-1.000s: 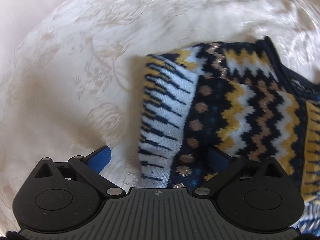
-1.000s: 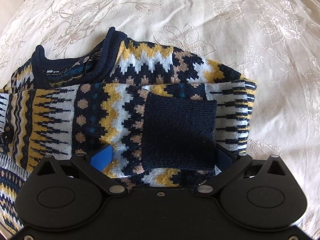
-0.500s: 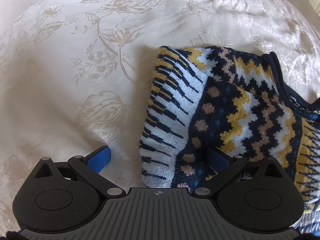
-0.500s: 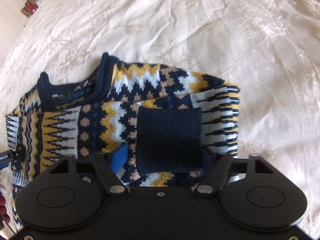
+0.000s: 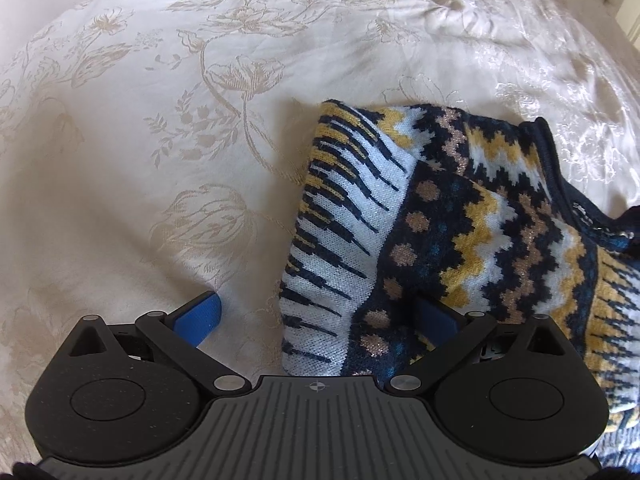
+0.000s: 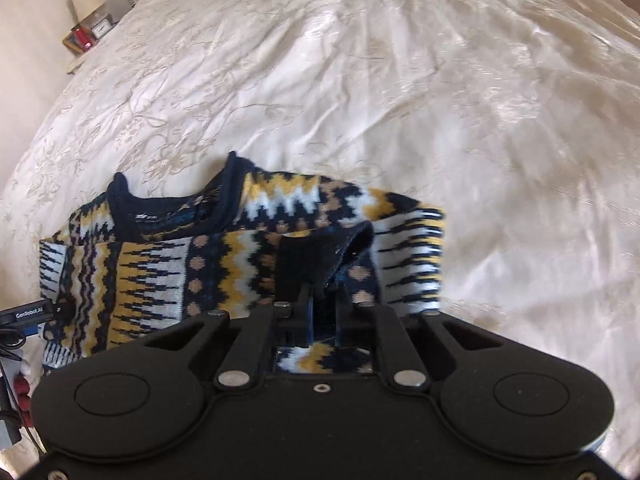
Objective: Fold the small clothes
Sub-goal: 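Grasp and straighten the folded cuff with the right gripper, then release, then withdraw both grippers above the folded sweater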
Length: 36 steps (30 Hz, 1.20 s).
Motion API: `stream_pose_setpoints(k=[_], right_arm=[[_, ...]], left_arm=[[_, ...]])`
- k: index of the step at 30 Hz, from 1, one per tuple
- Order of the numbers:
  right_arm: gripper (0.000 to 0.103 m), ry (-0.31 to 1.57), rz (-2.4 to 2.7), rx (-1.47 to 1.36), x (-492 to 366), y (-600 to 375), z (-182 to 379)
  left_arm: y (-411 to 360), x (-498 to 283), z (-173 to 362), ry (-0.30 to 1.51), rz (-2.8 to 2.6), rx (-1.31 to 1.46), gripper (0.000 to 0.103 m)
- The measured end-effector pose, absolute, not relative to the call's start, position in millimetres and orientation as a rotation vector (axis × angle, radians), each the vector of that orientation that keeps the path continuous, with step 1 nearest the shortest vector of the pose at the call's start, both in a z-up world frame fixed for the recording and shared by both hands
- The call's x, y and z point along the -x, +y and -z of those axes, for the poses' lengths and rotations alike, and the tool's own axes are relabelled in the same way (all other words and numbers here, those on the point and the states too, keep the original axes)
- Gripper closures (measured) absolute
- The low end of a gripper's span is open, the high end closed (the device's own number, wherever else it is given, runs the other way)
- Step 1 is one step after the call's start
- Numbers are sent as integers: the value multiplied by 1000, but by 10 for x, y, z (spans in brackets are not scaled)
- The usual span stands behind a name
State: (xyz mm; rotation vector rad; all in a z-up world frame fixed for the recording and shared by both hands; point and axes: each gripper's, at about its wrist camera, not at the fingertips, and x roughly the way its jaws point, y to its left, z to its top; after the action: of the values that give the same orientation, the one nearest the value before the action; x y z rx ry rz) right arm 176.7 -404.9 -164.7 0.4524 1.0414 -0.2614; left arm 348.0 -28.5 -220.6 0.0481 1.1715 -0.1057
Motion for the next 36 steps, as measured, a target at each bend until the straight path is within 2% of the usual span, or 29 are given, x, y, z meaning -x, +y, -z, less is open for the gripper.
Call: stream_pose_setpoints(k=[1,2,3,6,10,14,15,16,17,21,23,27,29,36], right_arm=[[88,1042,267,-468,-1731,-4090,1635],[90,1044,272,-474,-1729,-4099,1632],[92,1047,281,-461,-1715,-4104,1614],[94,1076,308,-414,-1695,-4106,1584],[93,1186,348,-362,-1796,-4078,1801],[78,1221,411,-355,-1866,-3993,1756],[71,1214,425,-342,-1871,-3954,1683],[51,1206,439,-324,-1873,-3907,1600],[38,1197,447,-306,-1871,-3858,1513],[29,1165,458,-253,-1845,-3626,1161],[13,1150,437,-264,-1849,-3534,1018],[8,1128,390,-276,-1812,-3258,770],[2,1126,382,-252,-1782,-3086,679],[1,1105,340,-264,-1612,-2614,475]], left_arm=[[-290,-3476,2154,1163,101,-52,7],[-299,-3452,2083,1142,97,-51,19],[-321,-3421,1984,1115,96,-58,24],[-398,-3336,1756,1045,122,-100,26],[-468,-3307,1653,1067,156,-128,26],[-522,-3192,1418,1030,181,-162,26],[-546,-3161,1359,1019,185,-168,26],[-554,-3124,1297,1007,189,-174,26],[-569,-3090,1228,994,195,-182,26],[-603,-2944,987,958,214,-194,25],[-596,-2869,882,947,229,-188,25],[-546,-2737,693,940,253,-167,25],[-525,-2687,628,948,251,-171,25],[-396,-2475,476,930,263,-215,25]])
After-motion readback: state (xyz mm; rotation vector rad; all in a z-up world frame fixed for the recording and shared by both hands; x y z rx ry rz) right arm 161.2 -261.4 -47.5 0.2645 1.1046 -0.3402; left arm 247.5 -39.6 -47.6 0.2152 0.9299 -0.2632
